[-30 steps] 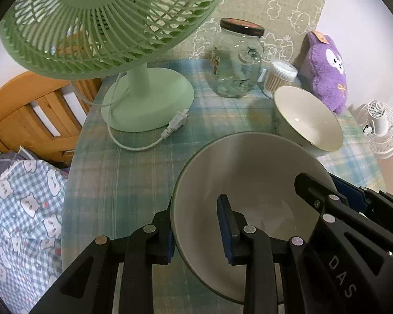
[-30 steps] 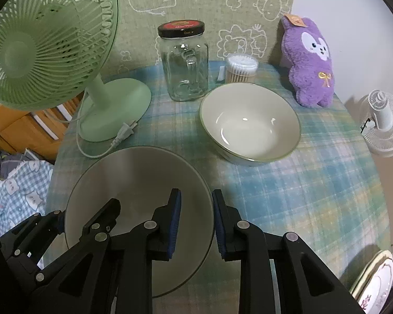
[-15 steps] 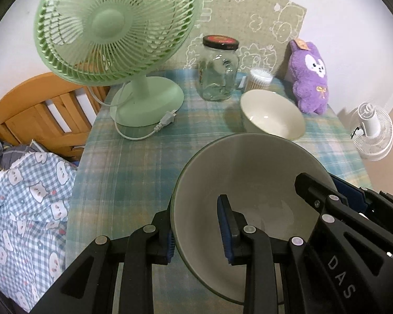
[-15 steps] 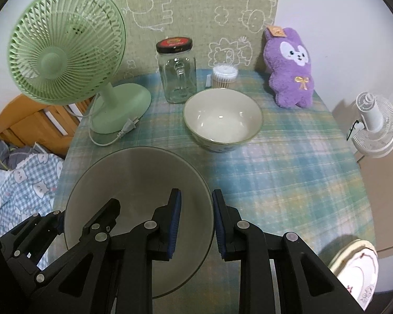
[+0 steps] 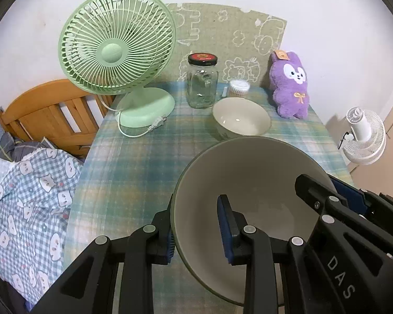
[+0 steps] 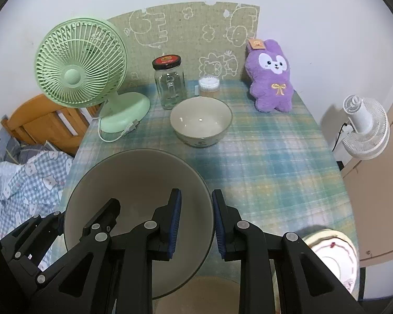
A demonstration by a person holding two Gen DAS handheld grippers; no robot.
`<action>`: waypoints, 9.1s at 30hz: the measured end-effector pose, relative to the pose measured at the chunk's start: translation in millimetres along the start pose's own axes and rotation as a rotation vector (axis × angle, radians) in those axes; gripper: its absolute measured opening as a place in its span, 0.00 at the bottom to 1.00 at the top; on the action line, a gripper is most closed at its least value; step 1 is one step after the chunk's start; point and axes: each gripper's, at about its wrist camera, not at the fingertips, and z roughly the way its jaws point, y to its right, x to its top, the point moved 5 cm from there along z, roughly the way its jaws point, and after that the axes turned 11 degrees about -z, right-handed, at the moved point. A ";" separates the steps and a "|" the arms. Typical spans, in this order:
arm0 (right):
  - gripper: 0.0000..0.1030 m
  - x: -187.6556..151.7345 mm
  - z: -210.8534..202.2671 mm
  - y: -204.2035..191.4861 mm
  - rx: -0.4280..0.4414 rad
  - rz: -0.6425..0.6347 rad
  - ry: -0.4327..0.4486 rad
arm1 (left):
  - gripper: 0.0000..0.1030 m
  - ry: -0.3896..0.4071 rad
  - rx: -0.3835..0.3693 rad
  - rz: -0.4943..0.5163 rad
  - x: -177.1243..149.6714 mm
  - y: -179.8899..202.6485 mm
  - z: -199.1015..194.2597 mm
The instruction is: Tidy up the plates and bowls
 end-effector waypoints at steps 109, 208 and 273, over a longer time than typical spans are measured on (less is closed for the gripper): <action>0.70 1.6 -96.4 32.6 -0.085 0.024 0.138 | 0.81 0.121 -0.077 0.079 12.8 34.8 -77.0; 0.17 78.3 159.9 81.6 0.059 -0.013 -0.014 | 0.22 -0.014 0.101 -0.012 80.6 60.6 147.3; 0.17 -116.0 -50.6 33.1 -0.055 0.105 -0.001 | 0.22 -0.040 -0.002 0.109 -87.9 23.6 -42.9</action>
